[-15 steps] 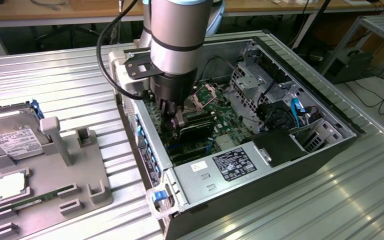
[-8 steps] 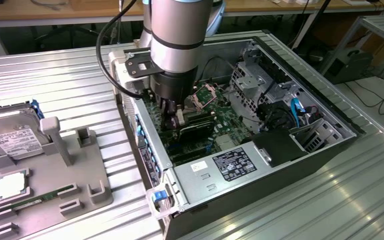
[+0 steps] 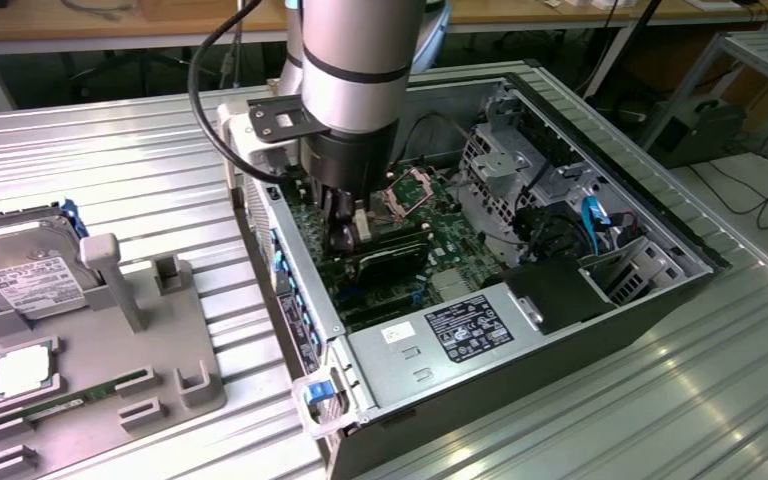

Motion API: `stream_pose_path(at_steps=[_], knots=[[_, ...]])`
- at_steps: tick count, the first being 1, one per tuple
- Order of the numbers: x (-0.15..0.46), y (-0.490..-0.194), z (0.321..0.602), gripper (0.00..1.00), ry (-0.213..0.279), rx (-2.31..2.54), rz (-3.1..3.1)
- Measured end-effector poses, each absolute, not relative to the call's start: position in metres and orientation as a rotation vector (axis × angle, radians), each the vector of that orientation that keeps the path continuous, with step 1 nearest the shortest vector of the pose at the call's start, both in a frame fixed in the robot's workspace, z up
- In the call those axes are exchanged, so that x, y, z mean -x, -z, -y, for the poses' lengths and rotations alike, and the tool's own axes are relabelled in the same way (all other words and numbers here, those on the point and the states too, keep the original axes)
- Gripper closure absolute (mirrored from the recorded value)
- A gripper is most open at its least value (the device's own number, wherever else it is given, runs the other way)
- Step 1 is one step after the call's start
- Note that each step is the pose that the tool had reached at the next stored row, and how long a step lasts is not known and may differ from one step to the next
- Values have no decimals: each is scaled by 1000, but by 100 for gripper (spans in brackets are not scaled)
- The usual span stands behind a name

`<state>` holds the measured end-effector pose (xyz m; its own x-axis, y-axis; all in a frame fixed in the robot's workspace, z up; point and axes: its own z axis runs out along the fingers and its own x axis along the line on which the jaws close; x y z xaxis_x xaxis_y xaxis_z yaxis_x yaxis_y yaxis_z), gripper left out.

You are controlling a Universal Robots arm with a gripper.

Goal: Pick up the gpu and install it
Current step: 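Press down on the gpu until it lock into place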

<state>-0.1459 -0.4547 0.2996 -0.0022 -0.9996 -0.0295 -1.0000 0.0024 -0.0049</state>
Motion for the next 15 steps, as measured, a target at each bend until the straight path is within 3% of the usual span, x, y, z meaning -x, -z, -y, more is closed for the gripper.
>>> stream_pose_path(at_steps=[15], knots=[[123,-303,455,89,-47,2210,-2216]])
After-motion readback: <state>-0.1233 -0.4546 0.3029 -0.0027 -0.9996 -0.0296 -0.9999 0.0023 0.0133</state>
